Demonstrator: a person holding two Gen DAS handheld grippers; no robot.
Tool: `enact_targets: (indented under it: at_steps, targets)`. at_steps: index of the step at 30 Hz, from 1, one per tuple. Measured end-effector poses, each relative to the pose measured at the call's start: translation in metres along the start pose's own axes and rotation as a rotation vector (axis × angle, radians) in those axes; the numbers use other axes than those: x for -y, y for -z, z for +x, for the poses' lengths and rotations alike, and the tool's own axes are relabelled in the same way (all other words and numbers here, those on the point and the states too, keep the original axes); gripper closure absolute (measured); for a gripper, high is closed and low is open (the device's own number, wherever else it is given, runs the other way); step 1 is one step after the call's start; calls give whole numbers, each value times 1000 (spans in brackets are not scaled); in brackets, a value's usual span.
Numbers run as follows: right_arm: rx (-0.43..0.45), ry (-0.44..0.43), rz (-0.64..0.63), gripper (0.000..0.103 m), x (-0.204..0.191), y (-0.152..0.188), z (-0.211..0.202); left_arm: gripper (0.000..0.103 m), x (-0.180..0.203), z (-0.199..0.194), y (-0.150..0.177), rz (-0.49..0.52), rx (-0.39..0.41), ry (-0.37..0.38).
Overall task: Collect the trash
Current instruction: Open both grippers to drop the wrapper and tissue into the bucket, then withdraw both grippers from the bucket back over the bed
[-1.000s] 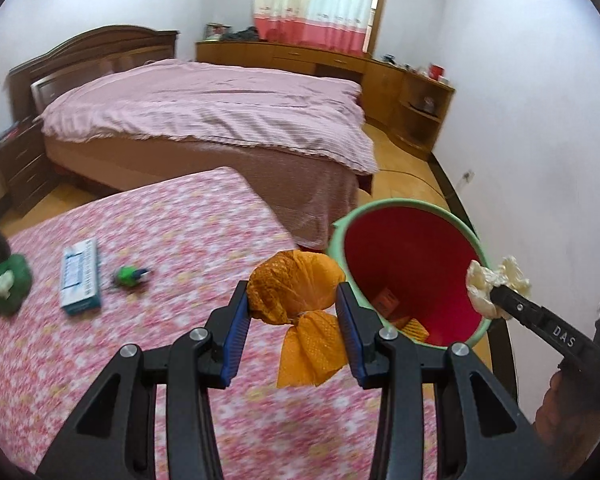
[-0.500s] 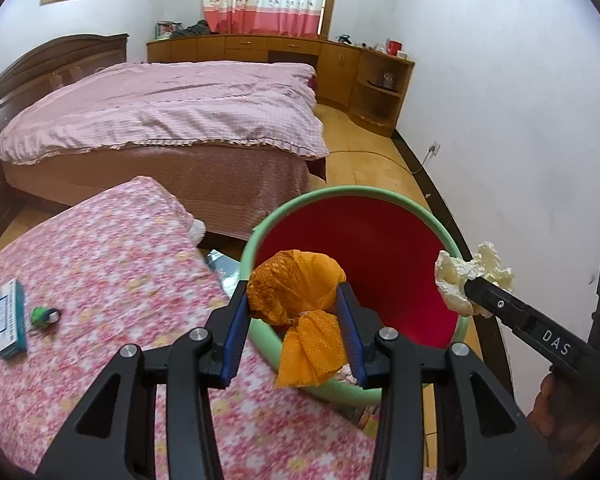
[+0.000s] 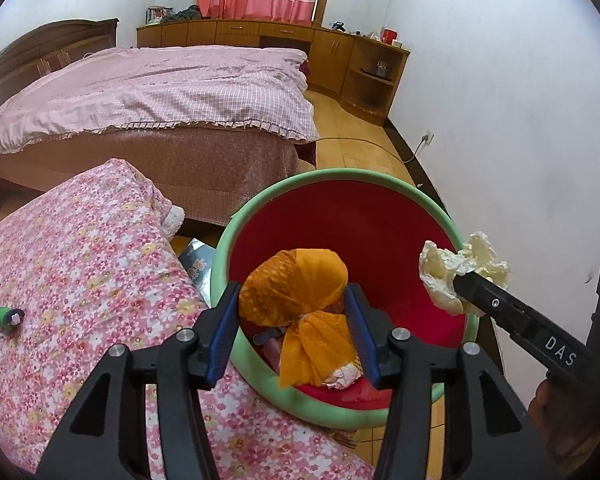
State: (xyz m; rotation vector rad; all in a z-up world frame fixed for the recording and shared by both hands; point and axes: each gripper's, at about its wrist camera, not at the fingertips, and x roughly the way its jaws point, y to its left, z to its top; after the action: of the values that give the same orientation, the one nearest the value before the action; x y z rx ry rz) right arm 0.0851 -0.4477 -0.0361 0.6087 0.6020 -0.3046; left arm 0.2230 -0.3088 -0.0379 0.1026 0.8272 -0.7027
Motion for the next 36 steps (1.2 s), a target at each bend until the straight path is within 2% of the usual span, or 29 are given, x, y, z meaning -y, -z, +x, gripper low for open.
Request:
enact_targets:
  at_steps: [4, 11, 14, 19, 26, 36]
  targets:
    - [15, -8, -1, 74, 0, 0, -1, 45, 0, 0, 0, 7, 6, -13]
    - [-1, -21, 5, 66, -3, -1, 1, 45, -7, -13, 0, -10, 28, -20]
    - [-9, -15, 4, 58, -6, 0, -2, 45, -13, -21, 0, -28, 36, -28]
    - [-2, -18, -10, 55, -12, 2, -7, 45, -28, -36, 0, -53, 57, -49]
    - [-5, -37, -28, 53, -27, 5, -12, 45, -57, -57, 1, -102, 85, -114]
    - [-29, -78, -79, 52, -58, 12, -11, 45, -126, -81, 9, -206, 103, -245]
